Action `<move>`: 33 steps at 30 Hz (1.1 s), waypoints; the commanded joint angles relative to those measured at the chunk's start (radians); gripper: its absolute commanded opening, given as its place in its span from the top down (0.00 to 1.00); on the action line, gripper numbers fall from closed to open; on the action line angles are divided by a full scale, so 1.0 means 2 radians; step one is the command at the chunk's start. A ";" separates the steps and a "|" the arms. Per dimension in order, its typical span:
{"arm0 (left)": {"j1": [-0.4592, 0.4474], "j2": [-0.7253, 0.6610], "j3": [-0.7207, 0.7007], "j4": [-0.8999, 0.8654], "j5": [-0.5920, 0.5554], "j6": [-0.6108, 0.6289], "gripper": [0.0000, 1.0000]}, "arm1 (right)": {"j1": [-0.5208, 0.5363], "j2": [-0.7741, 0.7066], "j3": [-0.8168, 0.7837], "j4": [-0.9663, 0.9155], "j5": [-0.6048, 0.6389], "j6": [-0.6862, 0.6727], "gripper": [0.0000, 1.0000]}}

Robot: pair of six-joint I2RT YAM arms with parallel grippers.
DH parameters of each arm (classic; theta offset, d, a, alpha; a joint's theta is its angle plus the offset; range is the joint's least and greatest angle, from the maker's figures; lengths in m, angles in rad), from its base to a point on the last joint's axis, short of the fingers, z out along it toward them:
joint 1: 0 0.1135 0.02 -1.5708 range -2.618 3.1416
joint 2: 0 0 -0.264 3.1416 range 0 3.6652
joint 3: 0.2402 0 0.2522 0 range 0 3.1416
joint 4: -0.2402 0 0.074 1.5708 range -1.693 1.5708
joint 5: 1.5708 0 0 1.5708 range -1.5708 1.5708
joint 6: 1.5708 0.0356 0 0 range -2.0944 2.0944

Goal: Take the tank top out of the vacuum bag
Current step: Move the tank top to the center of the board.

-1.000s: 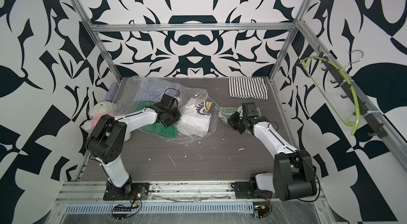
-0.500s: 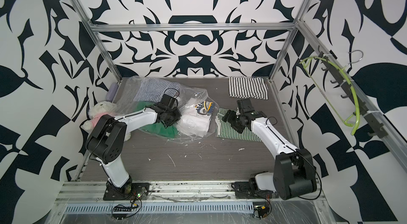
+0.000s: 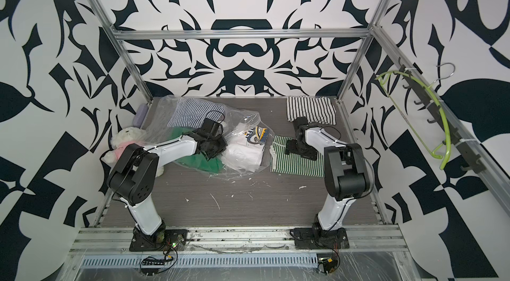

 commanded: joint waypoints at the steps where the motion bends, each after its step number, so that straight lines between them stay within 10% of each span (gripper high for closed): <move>1: 0.004 0.003 -0.002 -0.009 -0.006 0.003 1.00 | -0.018 0.010 0.020 -0.011 -0.015 -0.031 0.01; 24: 0.009 0.026 0.022 -0.024 -0.003 0.008 1.00 | -0.107 0.202 0.239 -0.034 0.000 -0.187 0.00; 33: 0.008 0.019 0.021 -0.027 -0.007 0.005 1.00 | -0.099 0.090 0.171 0.015 -0.013 -0.156 0.01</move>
